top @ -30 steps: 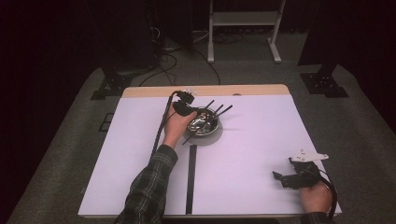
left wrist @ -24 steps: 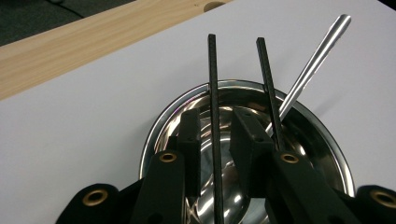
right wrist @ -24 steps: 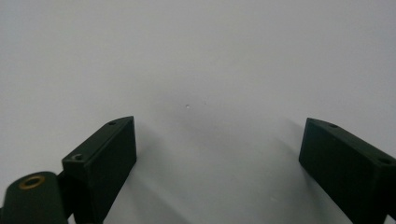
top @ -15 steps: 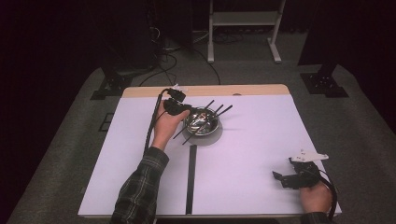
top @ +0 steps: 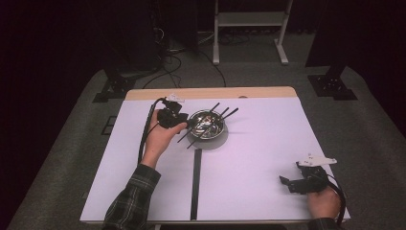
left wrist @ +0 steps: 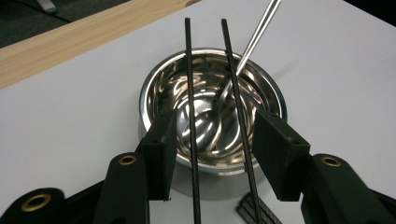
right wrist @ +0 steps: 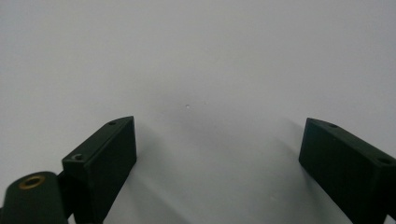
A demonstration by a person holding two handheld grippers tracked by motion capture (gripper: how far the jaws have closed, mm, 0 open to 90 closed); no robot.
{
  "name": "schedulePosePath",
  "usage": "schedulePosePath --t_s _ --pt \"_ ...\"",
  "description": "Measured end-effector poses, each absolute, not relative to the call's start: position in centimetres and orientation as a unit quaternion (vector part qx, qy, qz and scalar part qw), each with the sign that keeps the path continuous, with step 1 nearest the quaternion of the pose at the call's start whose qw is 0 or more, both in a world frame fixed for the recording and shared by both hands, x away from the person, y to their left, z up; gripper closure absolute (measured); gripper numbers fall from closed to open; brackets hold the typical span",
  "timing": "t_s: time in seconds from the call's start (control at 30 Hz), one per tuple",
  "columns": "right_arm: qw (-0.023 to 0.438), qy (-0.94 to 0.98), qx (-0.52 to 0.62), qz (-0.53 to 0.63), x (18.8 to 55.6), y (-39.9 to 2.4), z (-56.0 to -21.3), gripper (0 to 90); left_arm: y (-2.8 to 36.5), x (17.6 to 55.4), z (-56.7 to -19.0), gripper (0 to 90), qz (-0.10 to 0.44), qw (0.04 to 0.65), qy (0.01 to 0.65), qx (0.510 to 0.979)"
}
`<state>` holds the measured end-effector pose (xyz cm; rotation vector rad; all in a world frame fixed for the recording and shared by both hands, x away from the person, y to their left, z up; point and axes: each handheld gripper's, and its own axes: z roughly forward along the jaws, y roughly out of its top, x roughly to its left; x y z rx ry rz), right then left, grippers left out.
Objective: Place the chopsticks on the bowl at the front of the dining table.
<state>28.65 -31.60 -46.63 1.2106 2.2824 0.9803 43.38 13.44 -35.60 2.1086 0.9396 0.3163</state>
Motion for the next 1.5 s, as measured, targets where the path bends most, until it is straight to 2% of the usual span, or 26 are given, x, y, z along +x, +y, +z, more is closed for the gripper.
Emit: schedulePosePath --t_s 0.6,0.97,1.5 --pt "0.189 0.811 0.431 0.348 28.6 -31.6 -46.6 9.5 16.1 39.6 -38.0 40.9 0.113 0.393 0.376 0.831" --pt "0.188 0.811 0.431 0.348 28.6 -31.6 -46.6 9.5 15.9 39.2 -39.5 28.0 0.103 0.383 0.374 0.839" --pt "0.188 0.811 0.431 0.348 28.6 -31.6 -46.6 9.5 14.8 38.9 -40.8 26.7 0.086 0.365 0.367 0.851"
